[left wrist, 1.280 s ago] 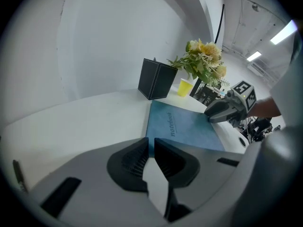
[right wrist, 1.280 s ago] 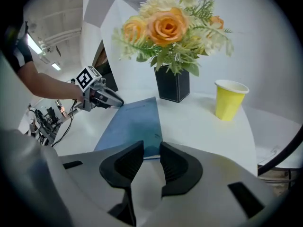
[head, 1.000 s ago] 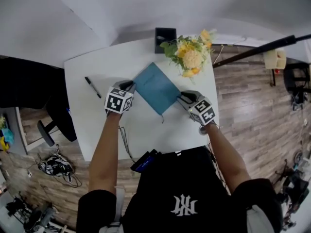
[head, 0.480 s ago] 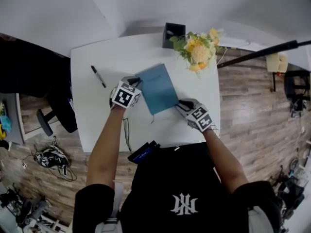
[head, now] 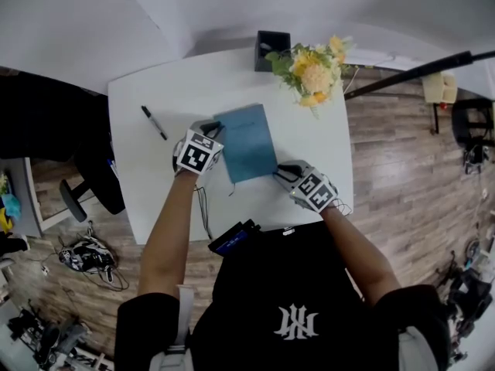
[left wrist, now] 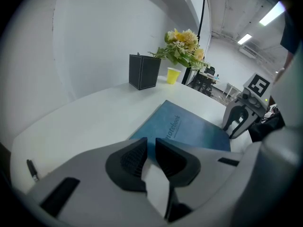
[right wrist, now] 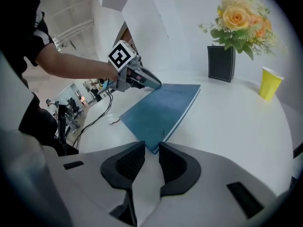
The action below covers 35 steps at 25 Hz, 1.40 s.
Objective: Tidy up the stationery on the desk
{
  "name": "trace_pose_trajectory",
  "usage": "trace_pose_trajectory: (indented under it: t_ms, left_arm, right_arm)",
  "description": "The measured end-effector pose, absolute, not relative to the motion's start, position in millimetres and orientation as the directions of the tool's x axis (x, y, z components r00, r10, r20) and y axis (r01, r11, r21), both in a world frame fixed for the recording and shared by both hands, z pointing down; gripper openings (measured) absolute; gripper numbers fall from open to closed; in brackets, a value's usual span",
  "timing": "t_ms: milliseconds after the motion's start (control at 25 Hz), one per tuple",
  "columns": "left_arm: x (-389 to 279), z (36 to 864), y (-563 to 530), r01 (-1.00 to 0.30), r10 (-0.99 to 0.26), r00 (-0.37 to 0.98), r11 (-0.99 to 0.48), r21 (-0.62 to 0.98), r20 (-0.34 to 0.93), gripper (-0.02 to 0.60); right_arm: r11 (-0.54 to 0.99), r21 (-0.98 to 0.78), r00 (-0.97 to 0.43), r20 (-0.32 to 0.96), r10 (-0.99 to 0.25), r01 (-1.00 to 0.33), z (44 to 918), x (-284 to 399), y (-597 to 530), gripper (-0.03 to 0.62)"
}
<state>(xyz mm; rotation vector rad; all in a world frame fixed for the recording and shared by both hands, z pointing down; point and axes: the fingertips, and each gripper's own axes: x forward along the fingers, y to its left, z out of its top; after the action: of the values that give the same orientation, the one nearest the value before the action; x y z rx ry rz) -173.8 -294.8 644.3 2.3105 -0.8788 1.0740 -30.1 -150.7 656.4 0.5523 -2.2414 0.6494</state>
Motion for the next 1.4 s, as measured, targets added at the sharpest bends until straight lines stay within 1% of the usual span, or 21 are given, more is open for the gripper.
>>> trace_pose_trajectory:
  t_ms: [240, 400, 520, 600, 720, 880, 1120, 1280, 1400]
  left_arm:
    - [-181, 640, -290, -0.714, -0.360, 0.495, -0.687, 0.134, 0.791, 0.065]
    - [-187, 631, -269, -0.751, -0.338, 0.550, -0.599, 0.276, 0.764, 0.077]
    - [-190, 628, -262, -0.781, -0.369, 0.575, -0.514, 0.355, 0.730, 0.080]
    - [-191, 628, -259, -0.796, -0.387, 0.567, -0.485, 0.362, 0.727, 0.084]
    - [-190, 630, -253, -0.814, -0.400, 0.550, -0.454, 0.364, 0.733, 0.089]
    - [-192, 635, -246, -0.839, -0.399, 0.513, -0.419, 0.346, 0.760, 0.095]
    - [-186, 638, -246, -0.850, -0.415, 0.499, -0.404, 0.338, 0.761, 0.104]
    - [-180, 645, -243, -0.848, -0.385, 0.500, -0.402, 0.346, 0.776, 0.107]
    - [-180, 648, -242, -0.852, -0.389, 0.496, -0.390, 0.349, 0.776, 0.107]
  right_arm:
    - [0.780, -0.302, -0.656, 0.733, -0.178, -0.548, 655, -30, -151, 0.112]
    - [0.796, -0.215, -0.649, 0.711, -0.270, -0.566, 636, -21, -176, 0.112]
    - [0.774, -0.282, -0.679, 0.692, -0.246, -0.567, 629, -18, -191, 0.117]
    - [0.753, -0.299, -0.678, 0.690, -0.253, -0.586, 626, -11, -204, 0.120]
    - [0.727, -0.284, -0.664, 0.683, -0.304, -0.625, 621, -9, -233, 0.120]
    - [0.716, -0.264, -0.647, 0.686, -0.331, -0.646, 627, -32, -272, 0.120]
    - [0.717, -0.230, -0.600, 0.736, -0.314, -0.658, 648, -52, -299, 0.120]
    - [0.721, -0.220, -0.593, 0.741, -0.315, -0.657, 651, -54, -297, 0.118]
    - [0.720, -0.226, -0.597, 0.739, -0.312, -0.656, 650, -56, -294, 0.098]
